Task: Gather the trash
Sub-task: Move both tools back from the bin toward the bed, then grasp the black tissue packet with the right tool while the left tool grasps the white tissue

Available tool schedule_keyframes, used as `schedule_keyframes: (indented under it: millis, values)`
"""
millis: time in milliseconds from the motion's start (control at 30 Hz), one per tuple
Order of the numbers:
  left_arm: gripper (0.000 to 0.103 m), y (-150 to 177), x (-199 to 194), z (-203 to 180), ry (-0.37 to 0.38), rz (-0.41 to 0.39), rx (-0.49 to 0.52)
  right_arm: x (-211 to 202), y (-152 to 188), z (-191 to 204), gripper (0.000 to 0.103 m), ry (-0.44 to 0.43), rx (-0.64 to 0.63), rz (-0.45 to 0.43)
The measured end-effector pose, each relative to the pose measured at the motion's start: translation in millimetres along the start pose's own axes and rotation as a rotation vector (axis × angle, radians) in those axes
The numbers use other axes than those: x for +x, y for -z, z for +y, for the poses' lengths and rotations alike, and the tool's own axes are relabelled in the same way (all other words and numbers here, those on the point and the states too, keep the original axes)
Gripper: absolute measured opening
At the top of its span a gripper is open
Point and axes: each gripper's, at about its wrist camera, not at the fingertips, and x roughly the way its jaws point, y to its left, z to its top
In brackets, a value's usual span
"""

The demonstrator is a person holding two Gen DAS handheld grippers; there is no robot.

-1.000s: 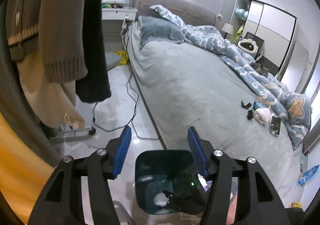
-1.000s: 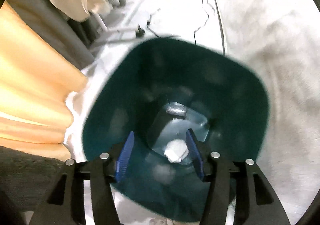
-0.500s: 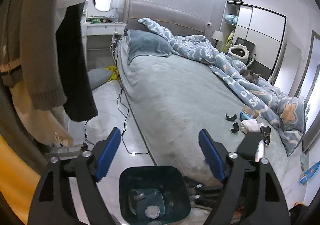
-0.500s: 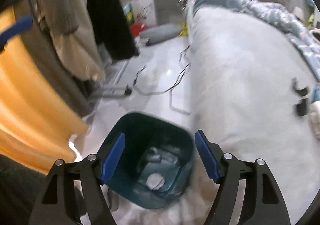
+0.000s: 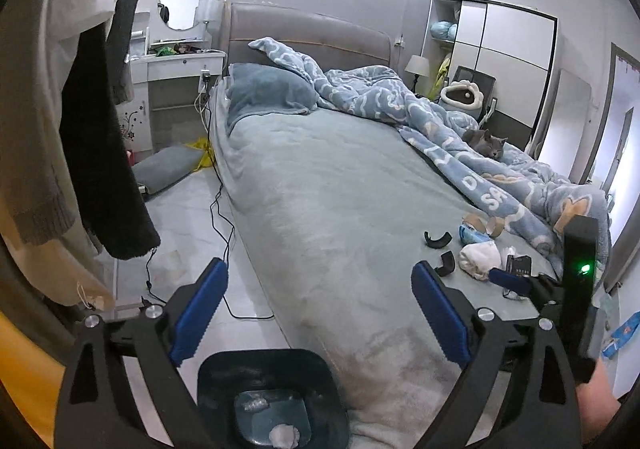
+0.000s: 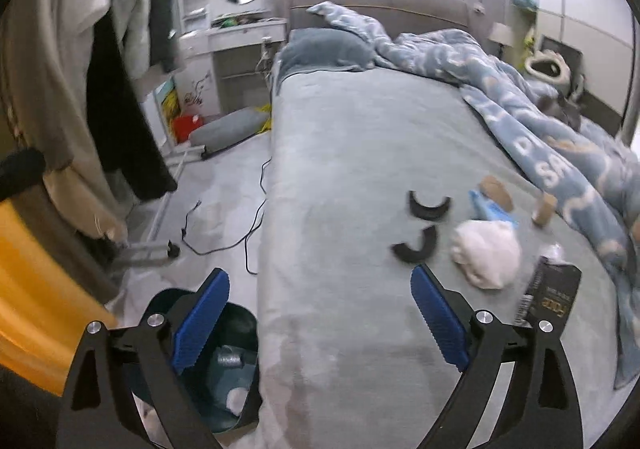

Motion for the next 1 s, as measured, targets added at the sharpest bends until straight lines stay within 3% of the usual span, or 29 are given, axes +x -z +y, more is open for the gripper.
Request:
schedule_keyframes:
  millis: [433,533,800,1000]
  values:
    - [0.096,-5,37,-47,0.011,0.027,0.056,-24,0,-98,0.099,0.127,0.149,-0.083]
    - [0.096,-5,45,-58,0.005,0.021,0.07,-24,2,-119,0.099,0.183,0.177,-0.065]
    - [0.098,-7,68,-80,0.001,0.032,0.101,-8,14,-157,0.099,0.228,0.207,0.01]
    - [0.098,-8,88,-91,0.059,0.058,0.086,13,29,-173,0.099,0.245,0.228,0.085]
